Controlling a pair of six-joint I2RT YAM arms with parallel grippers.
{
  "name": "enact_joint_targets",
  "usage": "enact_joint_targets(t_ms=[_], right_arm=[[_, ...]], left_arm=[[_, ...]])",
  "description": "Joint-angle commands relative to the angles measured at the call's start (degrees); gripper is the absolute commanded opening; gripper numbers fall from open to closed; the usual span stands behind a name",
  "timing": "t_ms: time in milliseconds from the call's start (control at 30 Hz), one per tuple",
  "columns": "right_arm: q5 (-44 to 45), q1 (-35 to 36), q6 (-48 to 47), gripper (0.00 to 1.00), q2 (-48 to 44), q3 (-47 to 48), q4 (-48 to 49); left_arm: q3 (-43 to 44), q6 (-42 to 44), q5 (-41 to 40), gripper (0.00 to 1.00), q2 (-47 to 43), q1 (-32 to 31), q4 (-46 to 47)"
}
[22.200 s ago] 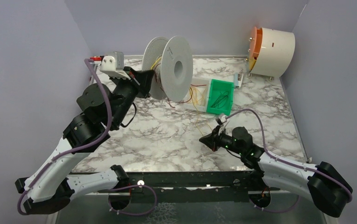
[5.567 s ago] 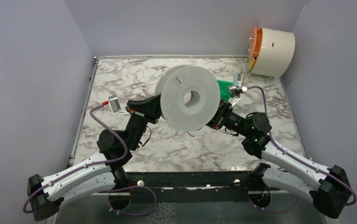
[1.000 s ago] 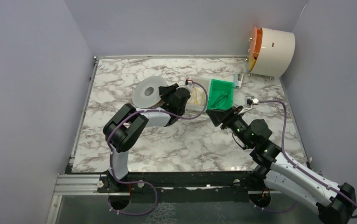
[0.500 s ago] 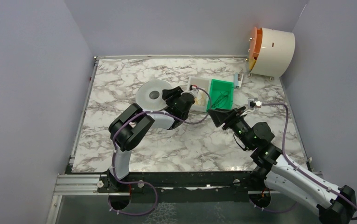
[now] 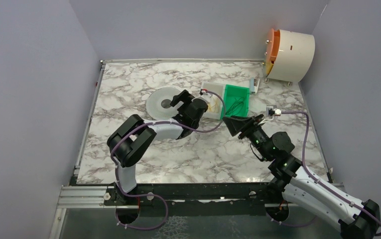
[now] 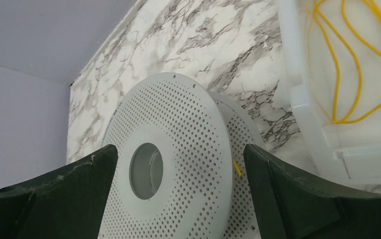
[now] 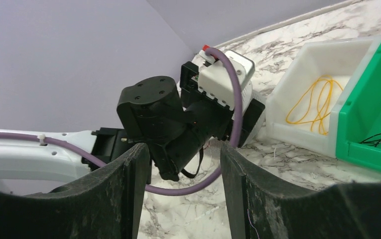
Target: Wrap the cables
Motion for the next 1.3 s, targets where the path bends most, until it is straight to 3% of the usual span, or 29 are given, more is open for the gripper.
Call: enact_joint_targets(t_ms=[0, 333, 600, 800, 1067, 1167, 1267], right_arm=[[0.92, 0.24, -0.98, 0.59, -0.53, -0.33, 1.89], [0.58, 0.24, -0.04, 0.59, -0.85, -0.03, 1.01], [1.18, 0.22, -0.82, 0.59, 4.44, 4.80, -2.80], [5.61, 0.23, -7.53, 0.62, 11.35, 11.96, -7.21], [13.86, -0.06, -19.70, 0.79, 22.62, 21.65, -15.67], [13.78, -1.56, -22.30, 0.97, 27.43, 25.60, -20.08], [10.71, -4.62, -22.05, 0.99, 32.57, 29.55, -24.59]], left_arm=[[-2.02, -13.12, 4.79, 0.99, -5.67, -0.40, -5.94], [-6.50, -29.74, 13.14, 0.99, -16.59, -0.41, -16.91], [-6.17, -35.04, 25.17, 0.99, -29.57, -0.31, -29.59], [-5.65, -36.48, 33.52, 0.99, -42.32, -0.23, -37.35], [-1.26, -34.57, 40.76, 0.99, -50.77, -0.14, -46.27], [-1.37, -34.05, 41.14, 0.99, -53.03, -0.12, -46.69], [-1.99, -33.24, 41.80, 0.99, -53.71, 0.09, -46.25]])
